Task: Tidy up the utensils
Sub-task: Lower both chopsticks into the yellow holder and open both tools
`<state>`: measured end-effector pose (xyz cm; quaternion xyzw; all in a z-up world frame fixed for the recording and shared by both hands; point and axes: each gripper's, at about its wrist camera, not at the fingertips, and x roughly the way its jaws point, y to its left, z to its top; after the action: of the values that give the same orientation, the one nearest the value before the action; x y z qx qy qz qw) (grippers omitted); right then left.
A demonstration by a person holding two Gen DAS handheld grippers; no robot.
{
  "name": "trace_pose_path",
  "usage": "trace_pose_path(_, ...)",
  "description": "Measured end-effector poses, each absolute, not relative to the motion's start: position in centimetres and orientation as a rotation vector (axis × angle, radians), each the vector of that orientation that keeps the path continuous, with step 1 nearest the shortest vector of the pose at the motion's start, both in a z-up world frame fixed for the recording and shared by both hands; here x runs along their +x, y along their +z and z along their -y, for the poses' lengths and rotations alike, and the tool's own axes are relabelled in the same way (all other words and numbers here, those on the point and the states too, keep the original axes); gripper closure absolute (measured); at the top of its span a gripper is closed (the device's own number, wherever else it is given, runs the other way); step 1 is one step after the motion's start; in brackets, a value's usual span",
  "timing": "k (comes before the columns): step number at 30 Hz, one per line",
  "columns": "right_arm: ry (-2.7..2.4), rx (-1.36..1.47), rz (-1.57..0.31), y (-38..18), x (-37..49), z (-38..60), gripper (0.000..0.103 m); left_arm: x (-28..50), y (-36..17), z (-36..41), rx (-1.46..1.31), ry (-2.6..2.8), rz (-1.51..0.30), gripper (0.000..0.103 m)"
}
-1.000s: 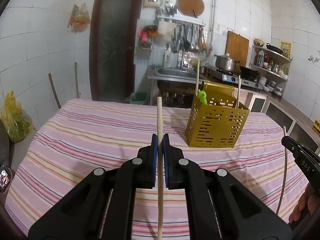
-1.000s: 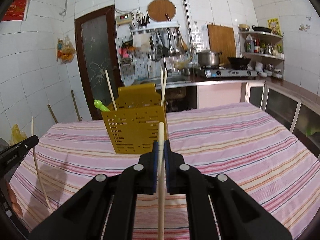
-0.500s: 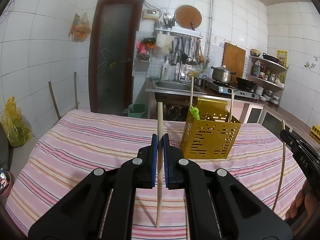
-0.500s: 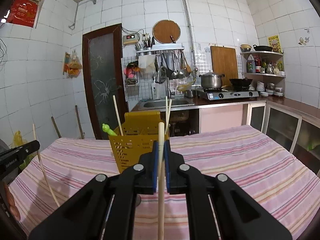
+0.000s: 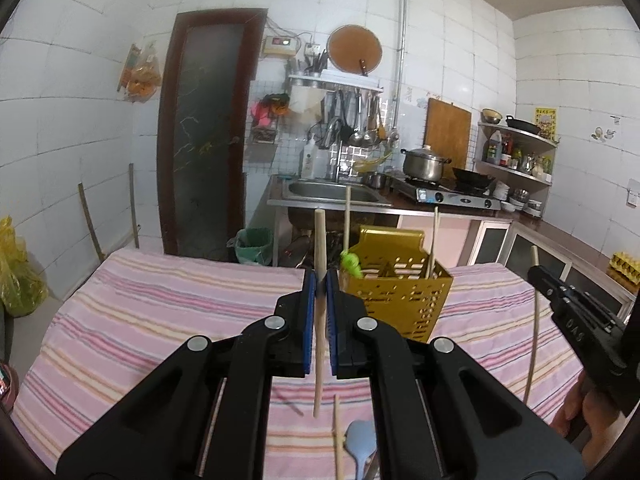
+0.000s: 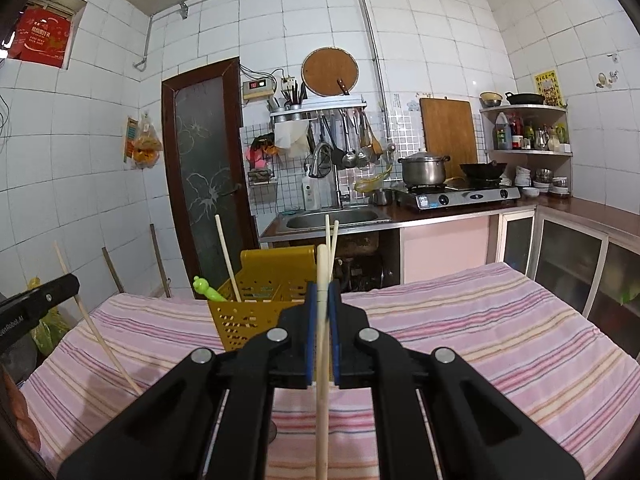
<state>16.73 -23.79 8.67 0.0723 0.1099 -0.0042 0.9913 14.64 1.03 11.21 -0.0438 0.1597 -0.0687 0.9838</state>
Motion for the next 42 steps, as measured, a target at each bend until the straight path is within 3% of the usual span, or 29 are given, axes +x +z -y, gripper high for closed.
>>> trace_pose_path(25,-0.005,0.197,0.007,18.9,28.6,25.2,0.097,24.0,21.0,5.3,-0.083,-0.244,-0.128,0.099)
trace_pose_path(35,-0.009,0.214,0.032,17.4,35.8,25.6,0.097,31.1,17.7,6.2,-0.062,-0.225,-0.153,0.099)
trace_pose_path(42,-0.001,0.195,-0.048,13.2,37.8,25.7,0.097,34.3,13.2,5.6,-0.085,-0.212,-0.26,0.099)
